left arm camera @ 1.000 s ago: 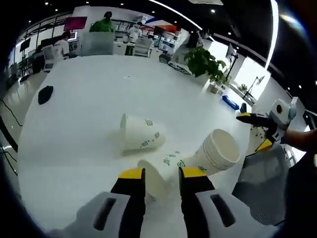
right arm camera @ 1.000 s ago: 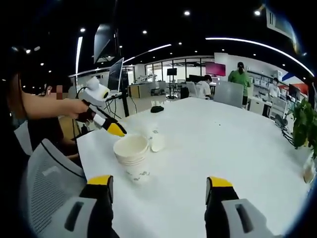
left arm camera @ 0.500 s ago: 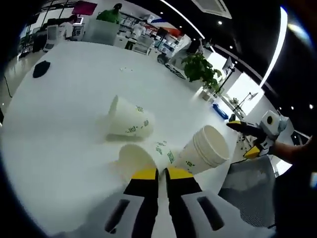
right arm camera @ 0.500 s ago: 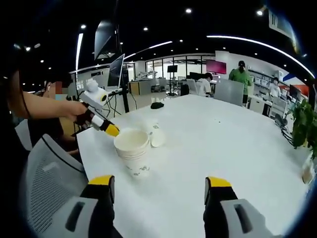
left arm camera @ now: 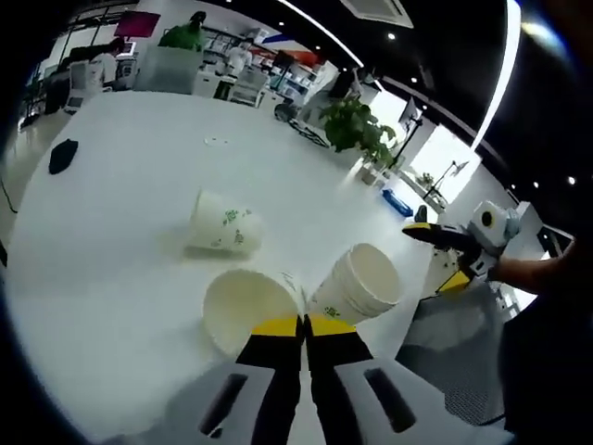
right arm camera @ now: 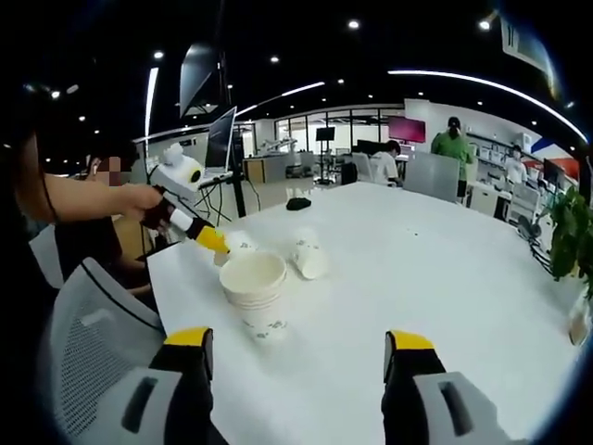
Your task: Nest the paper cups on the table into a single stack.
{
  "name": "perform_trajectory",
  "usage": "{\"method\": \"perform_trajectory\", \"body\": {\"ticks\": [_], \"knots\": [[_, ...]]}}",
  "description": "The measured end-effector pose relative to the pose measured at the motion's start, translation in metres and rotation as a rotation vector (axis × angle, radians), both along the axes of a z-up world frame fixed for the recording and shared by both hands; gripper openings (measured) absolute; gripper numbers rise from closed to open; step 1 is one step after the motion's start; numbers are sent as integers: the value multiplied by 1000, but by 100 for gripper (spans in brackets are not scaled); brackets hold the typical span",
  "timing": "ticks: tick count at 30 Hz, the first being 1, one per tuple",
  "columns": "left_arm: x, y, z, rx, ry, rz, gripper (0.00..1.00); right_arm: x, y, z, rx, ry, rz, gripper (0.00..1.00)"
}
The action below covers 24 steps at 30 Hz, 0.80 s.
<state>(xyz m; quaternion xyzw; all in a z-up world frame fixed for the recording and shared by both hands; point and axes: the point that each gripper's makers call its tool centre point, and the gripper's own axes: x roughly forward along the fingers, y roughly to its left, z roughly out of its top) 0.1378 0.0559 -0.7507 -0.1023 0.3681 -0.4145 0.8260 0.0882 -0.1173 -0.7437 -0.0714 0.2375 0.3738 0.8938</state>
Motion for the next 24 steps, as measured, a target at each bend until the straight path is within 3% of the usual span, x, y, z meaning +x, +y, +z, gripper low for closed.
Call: {"method": "perform_trajectory", "body": {"ticks": [9,24], "knots": [[-5,-18,40,73,-110,-140,0,1,-1,0,3,1,-3,75],[-2,-32,75,123,-220,-221,0,1,-4,-5,-2,14,-13,74]]}}
